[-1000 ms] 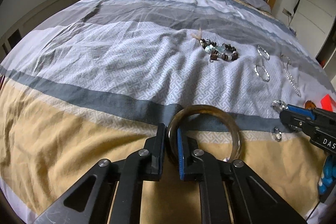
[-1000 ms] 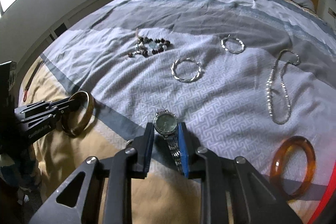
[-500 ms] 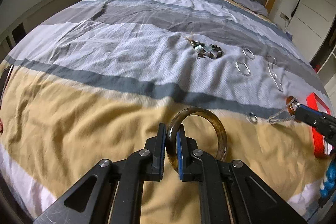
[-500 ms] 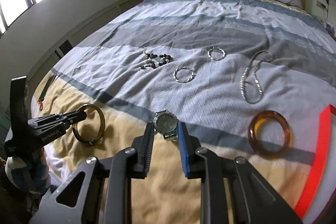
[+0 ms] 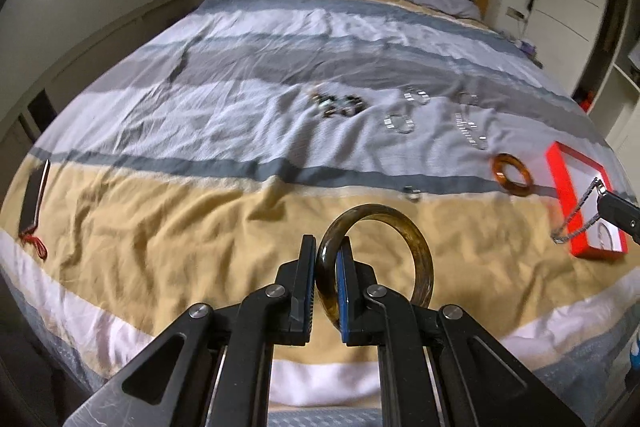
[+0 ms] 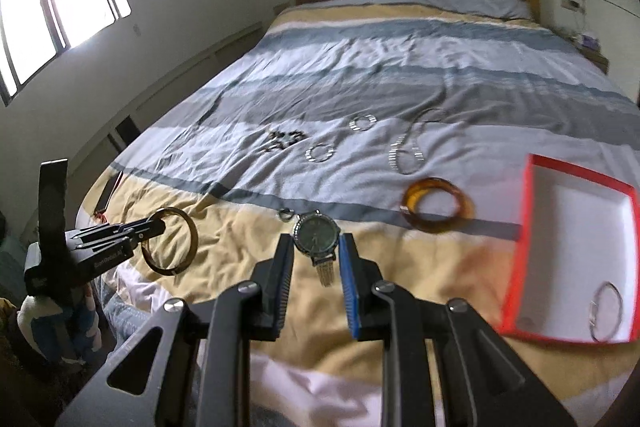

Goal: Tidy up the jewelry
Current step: 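Carry the horn bangle and the watch with both tools over the red box, then lower the watch into the box with the right tool while the left tool lowers the bangle, then open both tools and withdraw them from the red box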

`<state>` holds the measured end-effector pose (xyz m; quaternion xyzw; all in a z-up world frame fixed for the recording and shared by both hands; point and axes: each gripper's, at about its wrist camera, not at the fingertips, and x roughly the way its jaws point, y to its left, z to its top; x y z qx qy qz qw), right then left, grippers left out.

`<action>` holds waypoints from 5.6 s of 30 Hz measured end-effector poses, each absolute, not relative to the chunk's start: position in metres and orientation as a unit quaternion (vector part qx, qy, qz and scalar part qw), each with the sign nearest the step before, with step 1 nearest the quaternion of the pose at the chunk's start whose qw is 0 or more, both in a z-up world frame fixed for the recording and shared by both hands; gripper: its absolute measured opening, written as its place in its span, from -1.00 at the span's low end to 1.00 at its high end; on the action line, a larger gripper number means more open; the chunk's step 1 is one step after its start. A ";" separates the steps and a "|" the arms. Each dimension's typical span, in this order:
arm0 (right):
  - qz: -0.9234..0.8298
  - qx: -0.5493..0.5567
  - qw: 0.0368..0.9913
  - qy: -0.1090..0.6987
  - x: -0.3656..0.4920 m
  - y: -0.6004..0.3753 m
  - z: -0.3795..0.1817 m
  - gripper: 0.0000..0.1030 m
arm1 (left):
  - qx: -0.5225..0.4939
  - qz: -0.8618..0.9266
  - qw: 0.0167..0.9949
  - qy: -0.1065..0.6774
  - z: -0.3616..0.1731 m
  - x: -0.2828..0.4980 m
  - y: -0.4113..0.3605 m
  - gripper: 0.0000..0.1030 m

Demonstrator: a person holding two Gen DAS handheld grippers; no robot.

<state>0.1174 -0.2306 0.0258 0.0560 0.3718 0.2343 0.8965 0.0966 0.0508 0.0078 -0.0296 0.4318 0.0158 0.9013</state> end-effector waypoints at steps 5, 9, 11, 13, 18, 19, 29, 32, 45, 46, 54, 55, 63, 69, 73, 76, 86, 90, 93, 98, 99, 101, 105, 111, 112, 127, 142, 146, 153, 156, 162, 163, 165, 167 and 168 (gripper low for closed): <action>0.201 0.079 0.910 0.354 0.097 -0.281 0.035 -0.59 | -0.010 -0.015 0.906 0.424 0.028 0.091 0.010 -0.82; 0.172 0.094 0.918 0.346 0.087 -0.322 0.037 -0.59 | 0.007 -0.049 0.906 0.420 0.038 0.093 -0.032 -0.82; 0.158 0.098 0.920 0.345 0.085 -0.339 0.037 -0.59 | 0.013 -0.066 0.905 0.421 0.041 0.097 -0.052 -0.82; 0.142 0.105 0.922 0.345 0.084 -0.360 0.035 -0.59 | 0.020 -0.086 0.902 0.422 0.043 0.102 -0.076 -0.82; 0.107 0.115 0.924 0.349 0.089 -0.404 0.027 -0.59 | 0.047 -0.130 0.896 0.422 0.045 0.117 -0.136 -0.82; 0.098 0.117 0.923 0.352 0.092 -0.414 0.023 -0.59 | 0.052 -0.139 0.894 0.422 0.045 0.121 -0.147 -0.82; 0.048 0.115 0.915 0.384 0.148 -0.467 -0.010 -0.58 | 0.083 -0.215 0.873 0.430 0.020 0.181 -0.269 -0.82; 0.036 0.111 0.911 0.395 0.169 -0.477 -0.021 -0.58 | 0.090 -0.229 0.864 0.440 0.003 0.200 -0.297 -0.82; 0.006 0.085 0.890 0.448 0.222 -0.492 -0.064 -0.58 | 0.100 -0.243 0.841 0.473 -0.058 0.231 -0.336 -0.82; 0.004 0.083 0.888 0.452 0.223 -0.493 -0.067 -0.58 | 0.099 -0.243 0.840 0.475 -0.060 0.232 -0.337 -0.82; 0.000 0.078 0.881 0.466 0.223 -0.495 -0.078 -0.58 | 0.095 -0.248 0.832 0.488 -0.075 0.231 -0.339 -0.82; 0.001 0.077 0.881 0.467 0.223 -0.494 -0.078 -0.58 | 0.094 -0.249 0.831 0.489 -0.076 0.231 -0.340 -0.82; -0.001 0.076 0.881 0.466 0.222 -0.494 -0.078 -0.57 | 0.096 -0.248 0.831 0.488 -0.079 0.231 -0.339 -0.82; 0.000 0.074 0.881 0.467 0.223 -0.493 -0.078 -0.57 | 0.095 -0.248 0.831 0.489 -0.079 0.232 -0.339 -0.82; 0.000 0.073 0.881 0.467 0.223 -0.493 -0.079 -0.56 | 0.096 -0.245 0.831 0.489 -0.079 0.232 -0.339 -0.79; 0.000 0.072 0.881 0.467 0.222 -0.493 -0.078 -0.56 | 0.096 -0.245 0.832 0.489 -0.080 0.232 -0.339 -0.79; 0.000 0.072 0.881 0.467 0.222 -0.493 -0.078 -0.56 | 0.098 -0.241 0.834 0.487 -0.081 0.231 -0.339 -0.79; 0.001 0.071 0.881 0.468 0.222 -0.493 -0.078 -0.56 | 0.097 -0.241 0.834 0.487 -0.082 0.231 -0.339 -0.79; 0.003 0.071 0.881 0.468 0.222 -0.493 -0.078 -0.56 | 0.097 -0.241 0.834 0.487 -0.082 0.230 -0.339 -0.79; 0.003 0.066 0.880 0.470 0.222 -0.491 -0.077 -0.56 | 0.101 -0.241 0.834 0.486 -0.082 0.230 -0.340 -0.79; 0.003 0.066 0.880 0.470 0.222 -0.491 -0.077 -0.56 | 0.102 -0.242 0.833 0.487 -0.082 0.229 -0.340 -0.79; 0.003 0.066 0.880 0.471 0.223 -0.491 -0.077 -0.56 | 0.102 -0.243 0.833 0.487 -0.082 0.228 -0.341 -0.77; 0.003 0.068 0.879 0.472 0.222 -0.492 -0.078 -0.56 | 0.102 -0.248 0.831 0.487 -0.081 0.227 -0.342 -0.69; 0.006 0.075 0.880 0.469 0.217 -0.492 -0.074 -0.39 | 0.098 -0.254 0.832 0.484 -0.076 0.223 -0.341 -0.45; 0.006 0.075 0.880 0.468 0.216 -0.492 -0.072 -0.39 | 0.097 -0.255 0.833 0.481 -0.074 0.221 -0.340 -0.32; 0.000 0.084 0.896 0.435 0.172 -0.489 -0.025 -0.39 | 0.079 -0.234 0.863 0.442 -0.020 0.188 -0.301 -0.17; 0.007 0.085 0.915 0.394 0.091 -0.455 0.027 -0.39 | 0.089 -0.175 0.881 0.430 0.017 0.111 -0.218 0.09; 0.011 0.080 0.920 0.383 0.071 -0.441 0.040 -0.39 | 0.082 -0.153 0.889 0.423 0.026 0.089 -0.190 0.19; 0.025 0.061 0.931 0.358 0.038 -0.410 0.071 -0.39 | 0.072 -0.104 0.916 0.380 0.052 0.051 -0.132 0.22; 0.033 0.053 0.938 0.341 0.023 -0.395 0.089 -0.39 | 0.058 -0.084 0.927 0.361 0.067 0.033 -0.102 0.22; 0.058 0.034 0.949 0.307 -0.011 -0.365 0.119 -0.39 | 0.032 -0.039 0.939 0.341 0.094 0.000 -0.038 0.24; 0.063 0.030 0.951 0.302 -0.016 -0.359 0.124 -0.39 | 0.029 -0.034 0.940 0.339 0.097 -0.004 -0.031 0.28; 0.071 0.027 0.953 0.295 -0.023 -0.351 0.130 -0.39 | 0.020 -0.016 0.943 0.331 0.104 -0.015 -0.012 0.33; 0.080 0.023 0.955 0.286 -0.031 -0.344 0.136 -0.39 | 0.014 -0.003 0.946 0.324 0.111 -0.024 0.003 0.35; 0.083 0.022 0.955 0.282 -0.034 -0.341 0.139 -0.39 | 0.010 0.002 0.947 0.320 0.114 -0.029 0.009 0.35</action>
